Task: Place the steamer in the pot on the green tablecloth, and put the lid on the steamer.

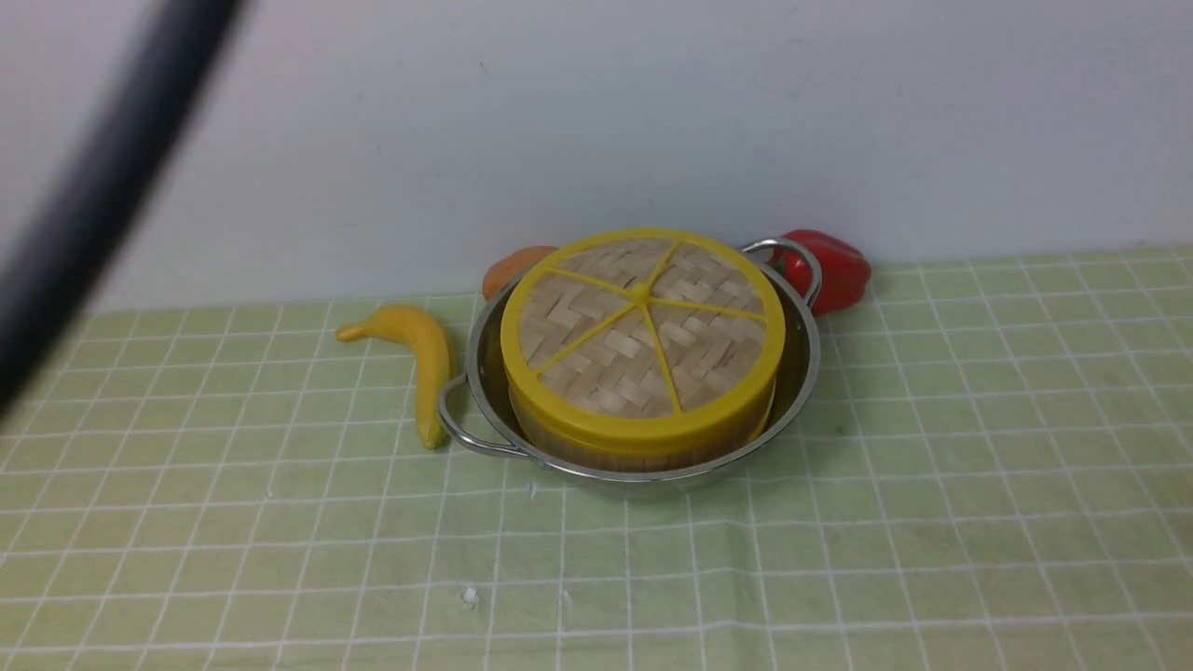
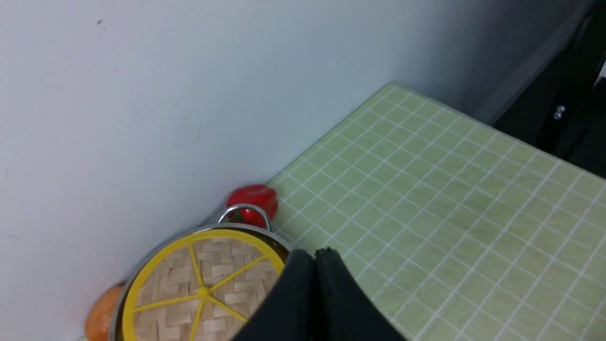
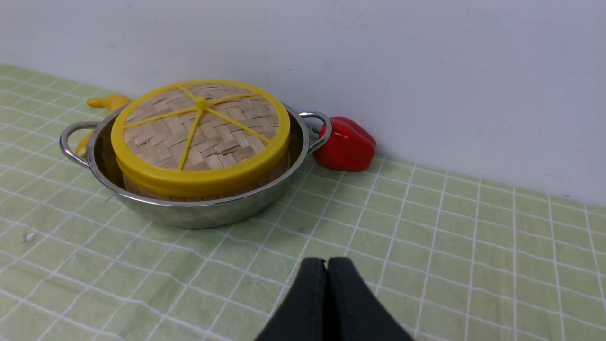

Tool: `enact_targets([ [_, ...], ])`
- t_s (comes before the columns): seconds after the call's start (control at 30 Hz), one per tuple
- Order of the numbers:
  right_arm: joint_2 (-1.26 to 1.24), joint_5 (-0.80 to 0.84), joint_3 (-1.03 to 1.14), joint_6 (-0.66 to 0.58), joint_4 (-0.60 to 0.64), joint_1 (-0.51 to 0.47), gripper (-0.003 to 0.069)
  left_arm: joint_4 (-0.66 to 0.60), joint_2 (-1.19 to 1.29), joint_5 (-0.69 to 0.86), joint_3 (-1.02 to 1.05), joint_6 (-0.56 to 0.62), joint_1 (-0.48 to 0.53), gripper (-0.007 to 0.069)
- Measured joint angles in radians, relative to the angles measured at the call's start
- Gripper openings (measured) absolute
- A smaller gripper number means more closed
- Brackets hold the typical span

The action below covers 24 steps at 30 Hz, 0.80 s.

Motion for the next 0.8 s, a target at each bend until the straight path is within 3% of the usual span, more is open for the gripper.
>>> enact_targets([
  [0.17, 0.000, 0.000, 0.000, 0.000, 0.000, 0.000, 0.0003, 0.047, -0.129, 0.001, 0.254, -0.073, -0.029, -0.0023],
  [0.23, 0.000, 0.000, 0.000, 0.000, 0.000, 0.000, 0.0007, 0.047, -0.205, -0.004, 0.437, -0.161, -0.029, -0.0023],
  [0.43, 0.000, 0.000, 0.000, 0.000, 0.001, 0.000, 0.0018, -0.047, -0.318, -0.214, 0.764, -0.231, -0.029, -0.0023],
  [0.63, 0.000, 0.000, 0.000, 0.000, 0.001, 0.000, 0.0036, -0.208, -0.357, -0.326, 0.944, -0.234, -0.029, -0.0021],
  [0.8, 0.000, 0.000, 0.000, 0.000, 0.001, 0.000, 0.0050, -0.226, -0.342, -0.327, 0.994, -0.216, -0.029, -0.0019],
])
